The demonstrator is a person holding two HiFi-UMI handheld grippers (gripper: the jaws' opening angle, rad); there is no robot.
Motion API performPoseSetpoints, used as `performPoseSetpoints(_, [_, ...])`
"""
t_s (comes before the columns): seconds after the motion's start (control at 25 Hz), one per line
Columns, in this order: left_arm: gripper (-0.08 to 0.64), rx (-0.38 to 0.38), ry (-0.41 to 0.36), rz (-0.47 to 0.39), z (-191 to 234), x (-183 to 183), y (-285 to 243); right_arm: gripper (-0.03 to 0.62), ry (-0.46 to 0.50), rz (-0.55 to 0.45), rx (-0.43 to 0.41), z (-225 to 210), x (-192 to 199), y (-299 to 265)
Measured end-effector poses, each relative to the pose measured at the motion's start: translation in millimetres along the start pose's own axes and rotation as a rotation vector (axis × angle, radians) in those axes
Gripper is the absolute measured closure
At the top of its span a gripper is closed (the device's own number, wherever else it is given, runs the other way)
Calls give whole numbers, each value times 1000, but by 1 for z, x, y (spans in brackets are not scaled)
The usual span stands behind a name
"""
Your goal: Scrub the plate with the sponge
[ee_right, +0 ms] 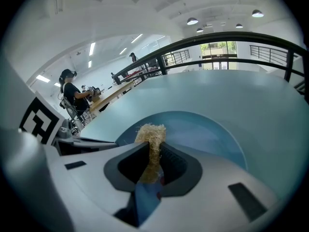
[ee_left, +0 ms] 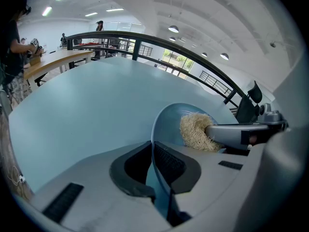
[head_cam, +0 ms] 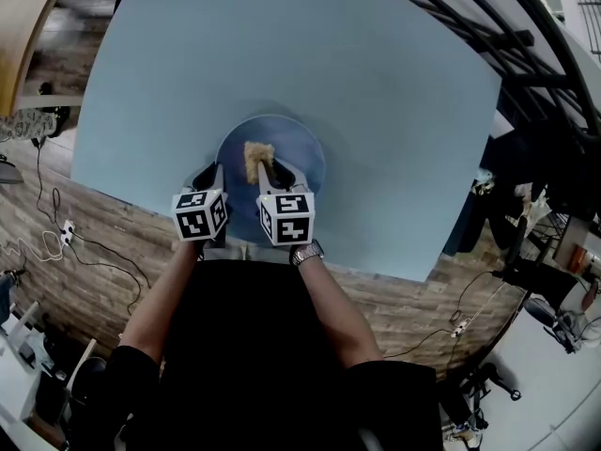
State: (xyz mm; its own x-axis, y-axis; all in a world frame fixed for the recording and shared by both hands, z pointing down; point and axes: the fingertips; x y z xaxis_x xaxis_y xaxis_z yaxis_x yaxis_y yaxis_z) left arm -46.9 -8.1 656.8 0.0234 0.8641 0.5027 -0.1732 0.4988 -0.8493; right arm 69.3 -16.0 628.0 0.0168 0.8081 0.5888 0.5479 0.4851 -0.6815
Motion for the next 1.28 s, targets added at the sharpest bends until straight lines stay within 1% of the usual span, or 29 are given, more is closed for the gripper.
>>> performPoseSetpoints(0.4, [554, 0, -7, 2, -2, 0, -1, 523, -33, -13, 58, -31, 2, 20])
performPoseSetpoints(1.28, [554, -3, -12, 2, -1, 0, -2, 523, -72, -4, 172, -77, 9, 56])
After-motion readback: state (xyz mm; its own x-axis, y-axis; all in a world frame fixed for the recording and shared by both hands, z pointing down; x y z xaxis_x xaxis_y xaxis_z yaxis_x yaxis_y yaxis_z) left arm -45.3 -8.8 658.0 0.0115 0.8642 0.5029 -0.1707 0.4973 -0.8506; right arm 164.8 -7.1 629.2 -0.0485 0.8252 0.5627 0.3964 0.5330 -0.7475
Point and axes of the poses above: the fingertips, and each gripper's own axes: y backward along the fingers, z to its left, x out of its underside, and after that the axes turned 9 degrees about -x, right-handed
